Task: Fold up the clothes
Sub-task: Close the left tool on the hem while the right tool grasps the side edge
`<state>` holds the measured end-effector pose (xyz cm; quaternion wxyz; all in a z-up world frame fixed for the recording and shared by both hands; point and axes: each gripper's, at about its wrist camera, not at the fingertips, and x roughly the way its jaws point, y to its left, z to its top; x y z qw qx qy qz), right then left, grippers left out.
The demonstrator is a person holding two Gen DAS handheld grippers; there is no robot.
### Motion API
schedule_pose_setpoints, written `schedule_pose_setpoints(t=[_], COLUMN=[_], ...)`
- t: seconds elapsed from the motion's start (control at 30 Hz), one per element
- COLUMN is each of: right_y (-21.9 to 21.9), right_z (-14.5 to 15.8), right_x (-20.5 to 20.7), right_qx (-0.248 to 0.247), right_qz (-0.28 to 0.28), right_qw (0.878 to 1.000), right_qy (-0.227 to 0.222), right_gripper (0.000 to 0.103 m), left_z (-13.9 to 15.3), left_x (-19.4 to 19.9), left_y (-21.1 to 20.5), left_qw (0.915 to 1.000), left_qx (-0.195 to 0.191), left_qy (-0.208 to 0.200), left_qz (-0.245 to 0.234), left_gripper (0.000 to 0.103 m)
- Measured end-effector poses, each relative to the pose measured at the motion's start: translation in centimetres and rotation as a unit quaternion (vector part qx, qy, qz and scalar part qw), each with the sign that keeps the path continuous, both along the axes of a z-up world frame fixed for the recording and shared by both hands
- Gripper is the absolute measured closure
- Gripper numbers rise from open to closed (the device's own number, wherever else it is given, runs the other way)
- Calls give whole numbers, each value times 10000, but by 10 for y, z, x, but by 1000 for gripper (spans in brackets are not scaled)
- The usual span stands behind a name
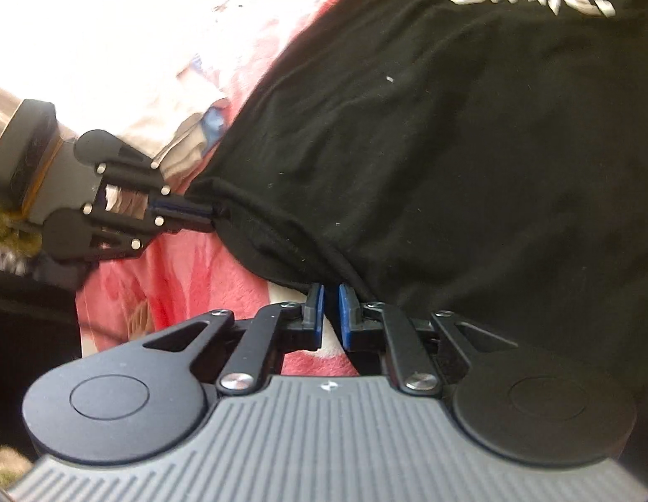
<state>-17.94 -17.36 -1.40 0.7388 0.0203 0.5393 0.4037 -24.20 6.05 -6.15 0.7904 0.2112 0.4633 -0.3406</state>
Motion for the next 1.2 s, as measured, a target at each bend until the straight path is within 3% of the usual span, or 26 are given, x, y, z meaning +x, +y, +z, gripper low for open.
schedule_pose_setpoints(t=[0.07,0.27,0.47,0.63,0.8,0.9,0.97,1.13,1.2], right_y=[10,47,91,104,104,104,104,95,94], right_z=[16,45,22,11,6,3,5,19,21], right_x=[-11,-41,-64,-71,-65,-61,-56,-46,-45], right_qx=[-128,-230,-1073,-1383,-1398,-1407,-1296,-894,-845], right_qz=[380,1219,2178,2604,2586,2575,2484,2336,2349], right_qw=[9981,9788,9341,9060,9097,9118,9217,9445,9465], right_qy=[-463,-1630,-2616,-3036,-2934,-2873,-2683,-2128,-2043], right_gripper=[93,93,93,94,93,94,98,103,103], left_z=[7,21,-8,-13,-15,-15,-11,-1,1], left_x=[-2,-5,-3,-2,0,0,0,-9,-13], left_y=[2,-5,-32,-35,-33,-30,-27,-20,-17], left_qw=[9999,9987,9978,9977,9982,9988,9989,9979,9977], left_qx=[-102,-404,273,292,221,93,8,-82,-105], left_qy=[-26,-80,-387,-410,-392,-375,-385,-474,-435], left_qz=[-55,-286,-470,-456,-387,-291,-270,-441,-518], left_gripper=[79,78,79,79,79,92,102,103,103])
